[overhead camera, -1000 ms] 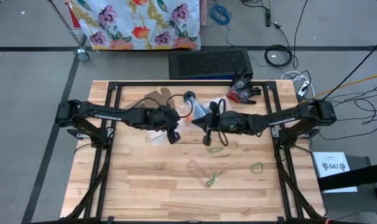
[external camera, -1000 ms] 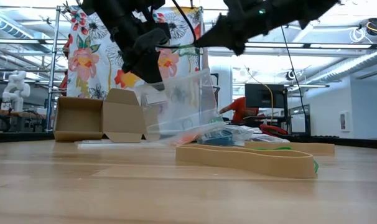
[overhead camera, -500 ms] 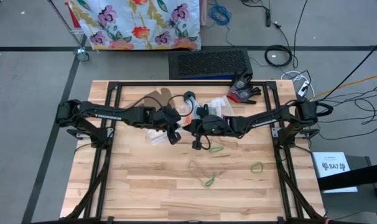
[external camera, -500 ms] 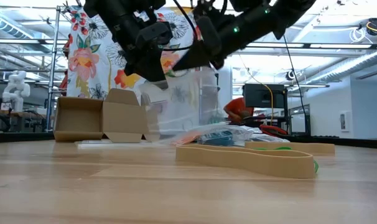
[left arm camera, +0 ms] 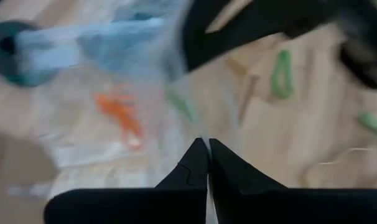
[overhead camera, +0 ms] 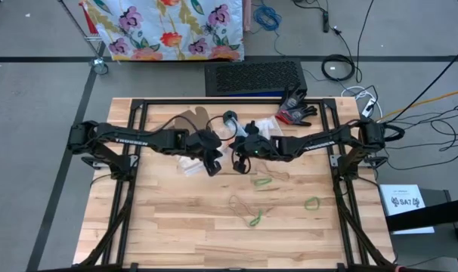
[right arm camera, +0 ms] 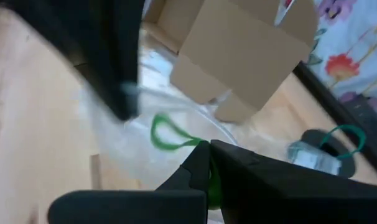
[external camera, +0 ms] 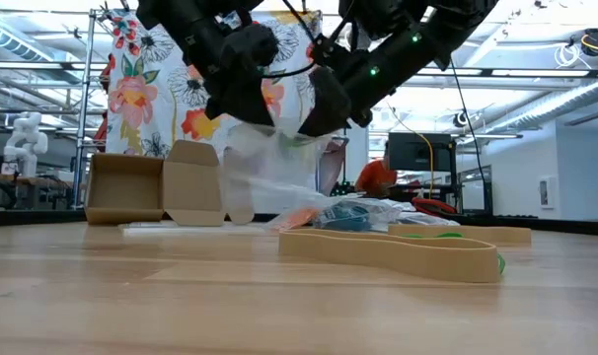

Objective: Sort rubber bands
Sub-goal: Put the green rubber band into the transparent zip bag

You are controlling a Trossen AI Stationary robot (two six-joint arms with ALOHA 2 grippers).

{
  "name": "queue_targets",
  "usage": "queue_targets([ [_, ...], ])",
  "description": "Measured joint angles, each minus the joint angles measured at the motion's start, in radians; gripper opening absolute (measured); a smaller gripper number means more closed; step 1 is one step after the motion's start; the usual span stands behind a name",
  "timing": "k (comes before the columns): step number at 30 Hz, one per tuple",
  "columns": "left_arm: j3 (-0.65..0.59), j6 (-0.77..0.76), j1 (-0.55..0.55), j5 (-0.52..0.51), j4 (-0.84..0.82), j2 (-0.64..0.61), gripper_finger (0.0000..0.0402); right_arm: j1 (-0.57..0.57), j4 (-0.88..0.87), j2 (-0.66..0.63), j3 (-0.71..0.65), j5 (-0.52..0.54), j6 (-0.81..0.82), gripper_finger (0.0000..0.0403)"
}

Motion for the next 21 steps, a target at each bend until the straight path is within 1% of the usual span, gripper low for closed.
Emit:
queue_targets([
  [2, 0.000, 0.023, 0.000, 0.044, 0.039, 0.000, 0.0006, 0.000, 0.029, 0.000, 0.000, 0.016, -0.035, 0.0000],
  [4, 0.000, 0.026, -0.001, 0.059, 0.074, 0.000, 0.0006, 0.000, 0.050, 0.000, 0.000, 0.008, -0.059, 0.0000],
  [5, 0.000, 0.026, -0.002, 0.059, 0.085, 0.000, 0.0006, -0.001, 0.048, 0.000, 0.000, -0.030, -0.063, 0.0000],
  [6, 0.000, 0.027, -0.001, 0.059, 0.091, 0.000, 0.0006, -0.005, 0.040, 0.000, 0.000, -0.091, -0.064, 0.0000],
  [8, 0.000, 0.027, 0.002, 0.042, 0.093, 0.000, 0.0006, -0.015, -0.001, 0.000, 0.000, -0.244, -0.042, 0.0000],
  [9, 0.000, 0.024, 0.005, 0.025, 0.089, 0.000, 0.0006, -0.021, -0.034, 0.000, 0.000, -0.302, -0.012, 0.0000],
  [11, 0.000, 0.019, 0.010, -0.010, 0.084, 0.000, 0.0006, -0.031, -0.125, 0.000, 0.000, -0.357, 0.065, 0.0000],
  [13, 0.000, 0.014, 0.012, -0.033, 0.084, 0.000, 0.0006, -0.042, -0.204, 0.000, 0.000, -0.389, 0.125, 0.0000],
  [15, 0.000, -0.005, 0.012, -0.043, 0.083, 0.001, 0.0006, -0.049, -0.230, -0.003, 0.000, -0.389, 0.148, 0.0000],
  [19, 0.000, -0.007, 0.013, -0.043, 0.079, 0.001, 0.0006, -0.051, -0.176, -0.004, 0.000, -0.396, 0.117, 0.0001],
  [21, 0.000, -0.007, 0.013, -0.043, 0.062, 0.001, 0.0006, -0.045, -0.130, -0.011, 0.000, -0.395, 0.098, 0.0010],
])
